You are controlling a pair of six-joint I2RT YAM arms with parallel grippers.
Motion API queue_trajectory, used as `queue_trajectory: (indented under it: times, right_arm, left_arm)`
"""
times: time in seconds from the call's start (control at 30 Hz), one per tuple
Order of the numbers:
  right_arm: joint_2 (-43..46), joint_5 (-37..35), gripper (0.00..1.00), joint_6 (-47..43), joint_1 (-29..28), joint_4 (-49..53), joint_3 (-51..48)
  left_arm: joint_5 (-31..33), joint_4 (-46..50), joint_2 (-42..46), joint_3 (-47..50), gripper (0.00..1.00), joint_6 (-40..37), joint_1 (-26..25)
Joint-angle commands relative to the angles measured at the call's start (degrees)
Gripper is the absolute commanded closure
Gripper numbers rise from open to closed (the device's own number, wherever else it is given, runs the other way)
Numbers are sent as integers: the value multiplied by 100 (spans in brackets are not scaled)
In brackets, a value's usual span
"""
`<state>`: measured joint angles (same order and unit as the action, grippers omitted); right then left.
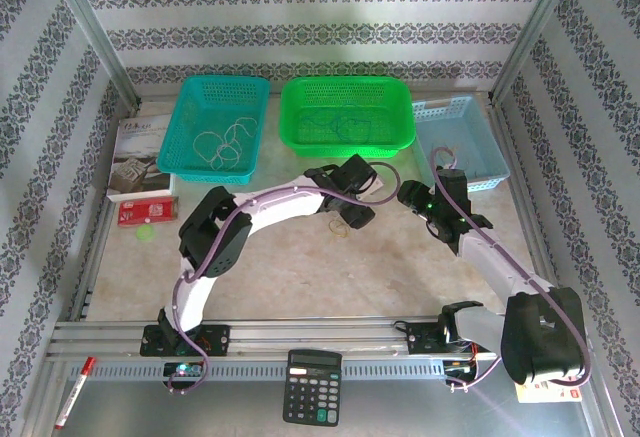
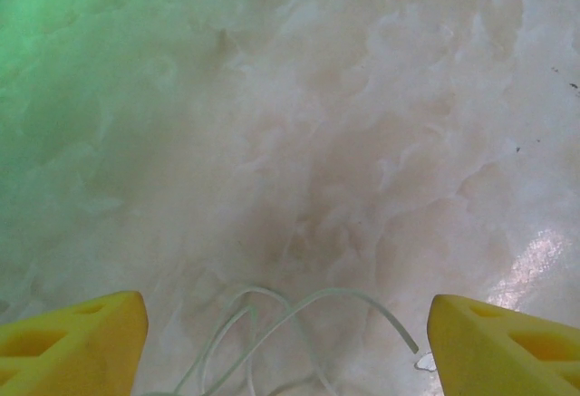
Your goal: Untangle the cables
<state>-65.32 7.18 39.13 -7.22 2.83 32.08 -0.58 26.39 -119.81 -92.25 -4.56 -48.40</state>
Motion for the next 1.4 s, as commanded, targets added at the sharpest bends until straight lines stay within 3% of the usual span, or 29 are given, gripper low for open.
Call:
queue_trajectory:
  times: [0.0, 0.37, 0.8, 1.1, 1.37]
  right_arm:
    - [31, 85, 39, 52, 54, -11, -43]
    - [63, 113, 39, 68, 63, -16, -50]
    - [150, 140, 39, 65, 63, 51, -52]
    - [169, 152, 39, 54, 63, 81, 18]
    - [181, 338, 39, 17, 65, -14, 44]
  left_arm:
    - [-152, 244, -170, -231, 18, -160, -108]
    - [-223, 166, -401, -315, 25, -134, -134]
    - [-314, 129, -680, -549, 54, -116, -127]
    - [-295, 200, -690, -598, 100, -106, -132]
    - [-101, 626, -259, -1089, 100, -74, -100]
